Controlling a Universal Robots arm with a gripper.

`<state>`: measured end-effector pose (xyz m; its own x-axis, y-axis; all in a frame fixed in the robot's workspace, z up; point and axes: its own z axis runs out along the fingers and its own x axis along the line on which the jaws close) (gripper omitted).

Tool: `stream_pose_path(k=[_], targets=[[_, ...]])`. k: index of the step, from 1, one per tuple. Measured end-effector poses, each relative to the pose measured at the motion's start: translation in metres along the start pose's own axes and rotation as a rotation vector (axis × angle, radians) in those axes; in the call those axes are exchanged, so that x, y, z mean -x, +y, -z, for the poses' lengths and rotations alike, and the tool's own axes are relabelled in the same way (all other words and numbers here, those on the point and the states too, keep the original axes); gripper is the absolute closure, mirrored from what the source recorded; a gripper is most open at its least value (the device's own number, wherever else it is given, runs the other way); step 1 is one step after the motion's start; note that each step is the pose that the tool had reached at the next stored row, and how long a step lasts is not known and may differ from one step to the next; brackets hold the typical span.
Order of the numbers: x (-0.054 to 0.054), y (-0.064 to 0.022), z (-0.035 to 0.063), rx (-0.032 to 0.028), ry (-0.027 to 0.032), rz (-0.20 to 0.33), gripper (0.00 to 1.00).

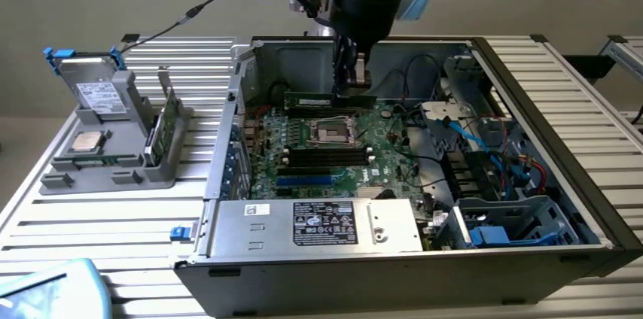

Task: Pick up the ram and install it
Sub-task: 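Insert the ram into the slot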

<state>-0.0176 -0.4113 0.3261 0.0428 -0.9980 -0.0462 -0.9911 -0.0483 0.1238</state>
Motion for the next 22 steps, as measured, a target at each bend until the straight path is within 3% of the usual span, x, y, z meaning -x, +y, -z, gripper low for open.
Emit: stream_pose_path(k=[22], targets=[[-0.003, -0.0058, -0.0397, 0.0003, 0.0009, 0.007, 0.86]])
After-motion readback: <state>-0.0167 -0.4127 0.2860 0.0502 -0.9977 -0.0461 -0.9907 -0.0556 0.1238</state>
